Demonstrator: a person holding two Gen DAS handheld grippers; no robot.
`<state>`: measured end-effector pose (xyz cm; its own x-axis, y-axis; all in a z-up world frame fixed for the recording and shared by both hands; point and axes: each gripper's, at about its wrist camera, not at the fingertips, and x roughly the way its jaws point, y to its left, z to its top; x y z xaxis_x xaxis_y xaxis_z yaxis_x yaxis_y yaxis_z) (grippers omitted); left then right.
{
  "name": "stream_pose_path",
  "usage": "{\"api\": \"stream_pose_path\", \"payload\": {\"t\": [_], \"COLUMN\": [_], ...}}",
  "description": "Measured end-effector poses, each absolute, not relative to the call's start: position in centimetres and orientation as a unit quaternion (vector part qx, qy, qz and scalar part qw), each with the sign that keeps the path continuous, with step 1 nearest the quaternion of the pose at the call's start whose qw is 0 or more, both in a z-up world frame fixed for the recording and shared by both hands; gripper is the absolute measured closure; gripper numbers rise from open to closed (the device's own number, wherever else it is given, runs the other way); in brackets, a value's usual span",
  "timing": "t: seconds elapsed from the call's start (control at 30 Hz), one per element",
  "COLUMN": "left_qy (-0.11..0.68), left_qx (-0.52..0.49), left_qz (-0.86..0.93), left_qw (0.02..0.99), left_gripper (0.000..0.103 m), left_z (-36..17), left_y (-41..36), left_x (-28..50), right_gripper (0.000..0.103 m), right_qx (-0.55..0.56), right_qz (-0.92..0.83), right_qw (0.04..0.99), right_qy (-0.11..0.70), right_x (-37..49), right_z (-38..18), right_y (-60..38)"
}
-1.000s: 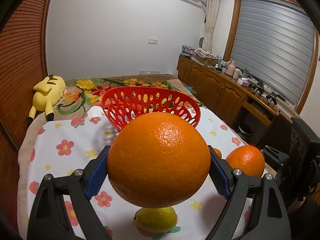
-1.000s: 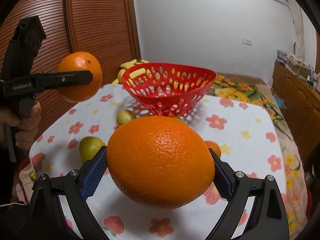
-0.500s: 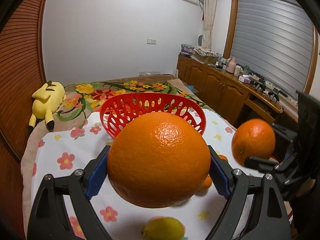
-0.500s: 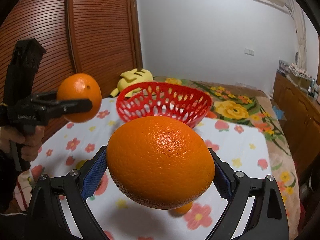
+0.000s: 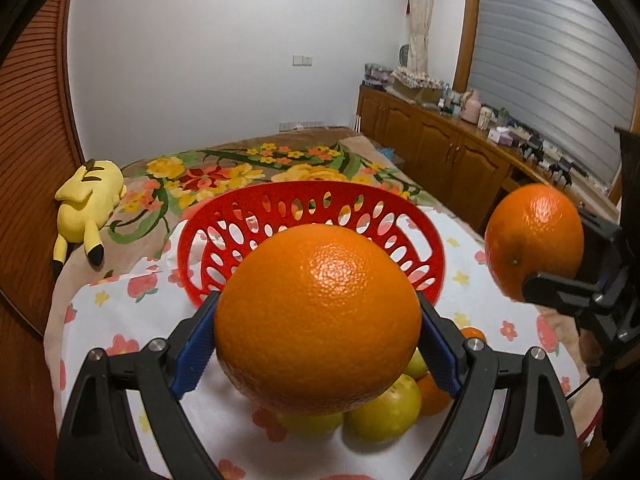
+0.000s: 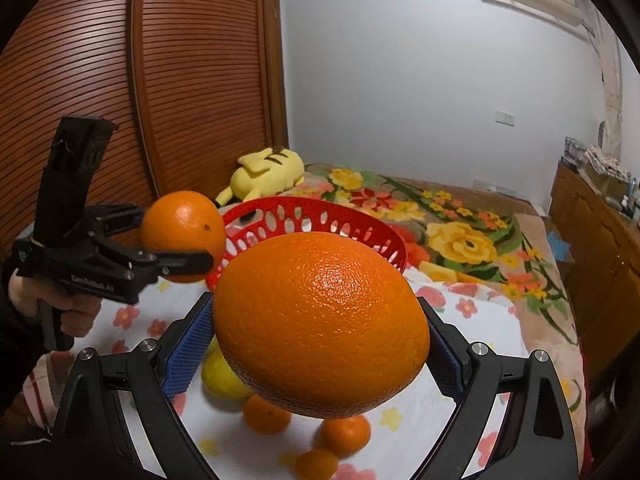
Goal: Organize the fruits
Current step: 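Drop the round orange into the red basket with the left tool while the right tool holds the oval orange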
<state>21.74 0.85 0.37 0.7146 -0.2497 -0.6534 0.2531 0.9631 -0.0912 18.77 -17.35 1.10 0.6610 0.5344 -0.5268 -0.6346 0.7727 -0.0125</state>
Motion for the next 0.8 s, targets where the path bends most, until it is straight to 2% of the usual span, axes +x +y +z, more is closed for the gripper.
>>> {"api": "stream_pose_path", "payload": {"t": [0.8], "left_qy": [0.461], "left_qx": [0.057], "left_qz": [-0.134], "left_qw": [0.875], "left_gripper": [0.014], "left_z": [-3.1], "left_y": [-2.5], "left_x": [29.6], "right_gripper": [0.007], "right_qx": [-0.099], "right_qz": [0.329], "right_qw": [0.894], "right_qy": [0.288], "right_x": [25.8], "right_z": [0.0], "right_y": [-18.4]}}
